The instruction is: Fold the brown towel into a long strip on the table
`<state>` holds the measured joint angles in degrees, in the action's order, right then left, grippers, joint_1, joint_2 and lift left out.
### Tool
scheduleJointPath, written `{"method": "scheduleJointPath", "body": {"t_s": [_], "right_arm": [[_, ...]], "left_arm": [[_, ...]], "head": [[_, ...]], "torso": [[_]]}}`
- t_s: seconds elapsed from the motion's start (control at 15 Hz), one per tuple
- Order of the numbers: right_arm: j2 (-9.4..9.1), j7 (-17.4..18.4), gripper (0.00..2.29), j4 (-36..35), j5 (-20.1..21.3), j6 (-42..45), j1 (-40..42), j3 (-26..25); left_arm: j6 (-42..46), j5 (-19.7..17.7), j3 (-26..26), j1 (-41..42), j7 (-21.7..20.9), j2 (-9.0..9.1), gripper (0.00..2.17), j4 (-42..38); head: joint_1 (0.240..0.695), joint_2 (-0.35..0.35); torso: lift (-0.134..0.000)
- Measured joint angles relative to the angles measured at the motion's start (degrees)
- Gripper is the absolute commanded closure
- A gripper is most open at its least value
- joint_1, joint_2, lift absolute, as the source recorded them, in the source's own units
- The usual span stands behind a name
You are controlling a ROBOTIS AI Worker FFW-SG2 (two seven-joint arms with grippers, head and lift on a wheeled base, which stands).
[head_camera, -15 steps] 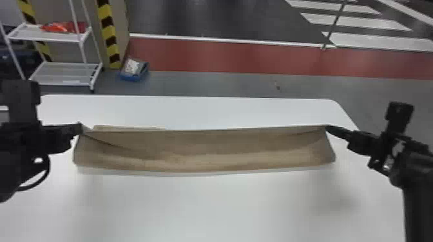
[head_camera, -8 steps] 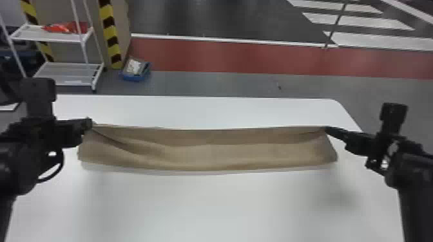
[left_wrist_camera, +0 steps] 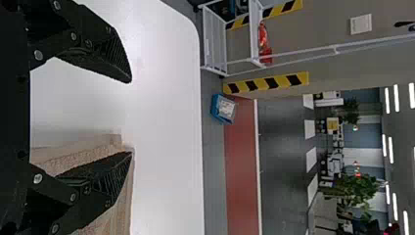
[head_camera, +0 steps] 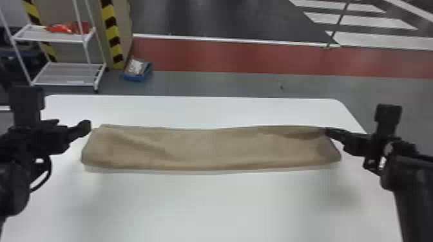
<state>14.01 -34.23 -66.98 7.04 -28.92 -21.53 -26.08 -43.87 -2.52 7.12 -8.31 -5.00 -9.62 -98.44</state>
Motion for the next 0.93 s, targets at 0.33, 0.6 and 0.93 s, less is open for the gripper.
{"method": "scheduleJointPath", "body": {"t_s": [0.33,0.6,0.93], "right_arm": [[-0.04,0.31,0.06,-0.22,-0.47,-0.07,0.51,-0.19],[-0.12,0.31,0.06,-1.17,-1.02,-0.82,3.05,-0.76],[-0.12,0.29,0.07,-3.47,-1.24,-1.72,5.88,-1.58]], "left_arm": [[1.91,-5.67,6.00,3.91,-5.67,-0.99,0.05,-2.11],[3.31,-12.04,8.03,3.70,-7.89,-2.05,0.09,0.79],[1.26,-18.50,9.37,3.90,-11.09,-2.47,0.22,2.72]], "head": [[0.695,-0.099],[0.695,-0.100],[0.695,-0.126]], "torso": [[-0.123],[-0.123],[-0.123]]}}
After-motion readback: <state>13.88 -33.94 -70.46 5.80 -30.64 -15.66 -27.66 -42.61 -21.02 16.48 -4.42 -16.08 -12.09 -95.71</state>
